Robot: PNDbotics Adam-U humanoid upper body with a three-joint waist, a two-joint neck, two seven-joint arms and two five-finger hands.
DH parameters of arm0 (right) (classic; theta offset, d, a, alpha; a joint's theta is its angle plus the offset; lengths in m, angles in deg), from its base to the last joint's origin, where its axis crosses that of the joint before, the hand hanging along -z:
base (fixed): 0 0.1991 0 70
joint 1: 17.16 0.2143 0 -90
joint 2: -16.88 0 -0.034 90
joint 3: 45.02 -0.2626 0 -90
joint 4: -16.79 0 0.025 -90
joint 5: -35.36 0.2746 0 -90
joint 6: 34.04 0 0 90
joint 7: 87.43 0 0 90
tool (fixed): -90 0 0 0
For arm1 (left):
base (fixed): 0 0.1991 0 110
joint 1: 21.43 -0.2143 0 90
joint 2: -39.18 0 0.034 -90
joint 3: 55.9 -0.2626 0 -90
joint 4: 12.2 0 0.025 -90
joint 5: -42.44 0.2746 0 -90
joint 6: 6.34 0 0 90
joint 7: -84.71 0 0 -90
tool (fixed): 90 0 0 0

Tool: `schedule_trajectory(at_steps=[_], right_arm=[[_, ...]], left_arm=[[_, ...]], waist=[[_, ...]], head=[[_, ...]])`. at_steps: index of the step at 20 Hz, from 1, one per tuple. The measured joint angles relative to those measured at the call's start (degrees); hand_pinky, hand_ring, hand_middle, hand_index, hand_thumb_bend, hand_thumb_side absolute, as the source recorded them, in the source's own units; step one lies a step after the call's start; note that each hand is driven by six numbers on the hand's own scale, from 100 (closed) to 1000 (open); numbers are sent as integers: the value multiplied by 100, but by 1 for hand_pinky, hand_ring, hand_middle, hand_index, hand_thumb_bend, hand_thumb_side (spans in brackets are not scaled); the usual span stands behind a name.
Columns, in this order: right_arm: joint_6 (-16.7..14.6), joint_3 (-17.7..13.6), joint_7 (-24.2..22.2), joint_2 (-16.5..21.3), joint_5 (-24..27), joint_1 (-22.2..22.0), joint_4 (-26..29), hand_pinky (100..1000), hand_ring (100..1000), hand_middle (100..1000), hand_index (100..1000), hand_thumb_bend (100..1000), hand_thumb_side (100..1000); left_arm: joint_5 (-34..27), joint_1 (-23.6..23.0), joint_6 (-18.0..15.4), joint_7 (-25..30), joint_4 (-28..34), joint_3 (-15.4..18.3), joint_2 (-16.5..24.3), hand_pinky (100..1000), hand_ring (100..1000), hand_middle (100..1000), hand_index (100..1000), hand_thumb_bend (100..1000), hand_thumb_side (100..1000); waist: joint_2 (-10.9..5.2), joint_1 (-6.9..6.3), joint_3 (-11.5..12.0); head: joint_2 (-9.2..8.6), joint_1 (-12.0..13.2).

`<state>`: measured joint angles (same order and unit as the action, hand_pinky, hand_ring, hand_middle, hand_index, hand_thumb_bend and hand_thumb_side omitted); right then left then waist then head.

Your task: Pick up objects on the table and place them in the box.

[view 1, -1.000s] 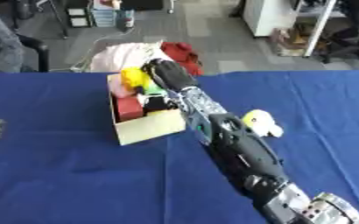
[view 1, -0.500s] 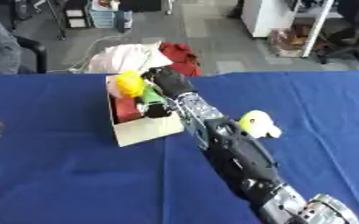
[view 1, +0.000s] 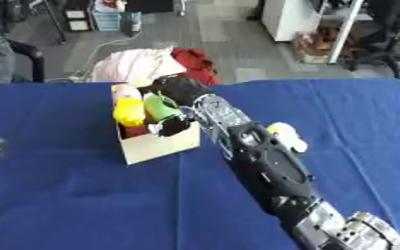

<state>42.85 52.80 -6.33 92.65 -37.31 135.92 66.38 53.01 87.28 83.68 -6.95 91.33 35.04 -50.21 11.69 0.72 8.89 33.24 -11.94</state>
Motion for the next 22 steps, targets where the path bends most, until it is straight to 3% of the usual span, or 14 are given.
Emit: schedule_trajectory(at_steps=[7, 13, 18, 22], right_arm=[[65, 40, -408, 661, 1451, -23, 746, 894, 899, 890, 998, 156, 617], [280, 71, -900, 1209, 2009, -450, 714, 895, 905, 904, 1000, 221, 603], [219, 175, -1321, 1647, 2534, -912, 597, 903, 919, 918, 1000, 226, 635], [127, 355, -1640, 2030, 3015, -1190, 862, 901, 913, 912, 1000, 222, 660]], left_arm=[[33, -121, 24, -29, -7, 62, 12, 812, 626, 638, 735, 539, 410], [59, -227, 37, -80, -38, 124, 61, 812, 626, 638, 735, 537, 411], [79, -285, 46, -108, -41, 153, 63, 813, 626, 638, 735, 536, 412], [100, -316, 50, -128, -59, 178, 71, 813, 626, 638, 735, 534, 413]], waist=[[-10, 36, -287], [-90, 47, -510], [-132, 50, -614], [-144, 86, -661]], head=[[96, 122], [148, 248], [154, 337], [160, 373]])
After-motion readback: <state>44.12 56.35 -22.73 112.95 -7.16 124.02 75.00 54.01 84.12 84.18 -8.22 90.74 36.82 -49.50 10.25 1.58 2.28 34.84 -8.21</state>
